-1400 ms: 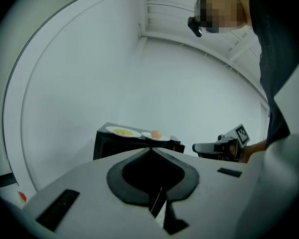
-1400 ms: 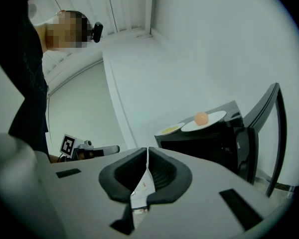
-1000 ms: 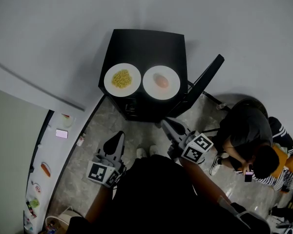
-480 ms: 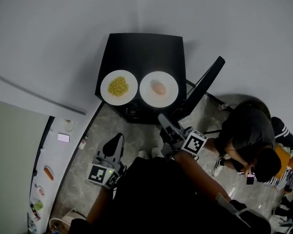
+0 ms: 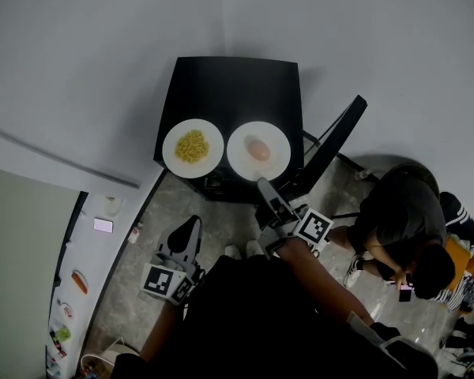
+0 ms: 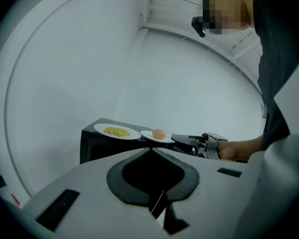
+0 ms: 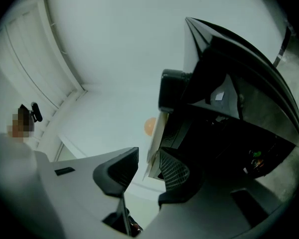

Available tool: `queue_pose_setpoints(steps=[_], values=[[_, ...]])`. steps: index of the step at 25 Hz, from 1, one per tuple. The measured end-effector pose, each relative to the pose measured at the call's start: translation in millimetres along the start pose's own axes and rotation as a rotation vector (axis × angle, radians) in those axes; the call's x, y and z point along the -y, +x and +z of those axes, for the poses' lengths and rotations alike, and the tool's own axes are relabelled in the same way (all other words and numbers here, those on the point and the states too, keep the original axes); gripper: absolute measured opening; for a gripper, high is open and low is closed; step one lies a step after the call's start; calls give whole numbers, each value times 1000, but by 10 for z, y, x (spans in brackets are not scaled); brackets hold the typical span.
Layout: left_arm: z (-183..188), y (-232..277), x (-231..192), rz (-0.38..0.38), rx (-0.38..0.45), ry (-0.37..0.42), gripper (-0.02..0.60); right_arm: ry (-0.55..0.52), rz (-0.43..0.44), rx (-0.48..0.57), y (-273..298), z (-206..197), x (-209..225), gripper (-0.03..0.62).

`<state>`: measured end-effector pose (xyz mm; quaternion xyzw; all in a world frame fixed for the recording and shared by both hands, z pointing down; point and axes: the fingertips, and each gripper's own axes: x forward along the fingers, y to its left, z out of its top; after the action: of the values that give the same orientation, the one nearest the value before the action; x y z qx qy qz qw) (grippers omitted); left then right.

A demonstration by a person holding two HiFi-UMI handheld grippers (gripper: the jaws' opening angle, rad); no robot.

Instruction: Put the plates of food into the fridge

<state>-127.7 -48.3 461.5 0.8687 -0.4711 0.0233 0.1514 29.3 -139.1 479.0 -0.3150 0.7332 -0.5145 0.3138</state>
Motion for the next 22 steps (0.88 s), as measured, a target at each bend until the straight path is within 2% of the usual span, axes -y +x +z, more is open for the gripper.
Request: queue_pose_setpoints(steps=[6,9,14,17,22], values=[[9,31,-48,3,0,5,29,103,-25,48,42,76,123,122],[40,38,-43,6,8,7,29,132,-28,58,53,122,124,74],[42,30,-21,4,13,9,29,159,-77,50,33,120,116,60],[28,15,-2,5,14,6,29,214,-80,49,-22,79,129,49],[16,-49,63,1,16,5,29,212,-65,22,-151,-24,53,41]])
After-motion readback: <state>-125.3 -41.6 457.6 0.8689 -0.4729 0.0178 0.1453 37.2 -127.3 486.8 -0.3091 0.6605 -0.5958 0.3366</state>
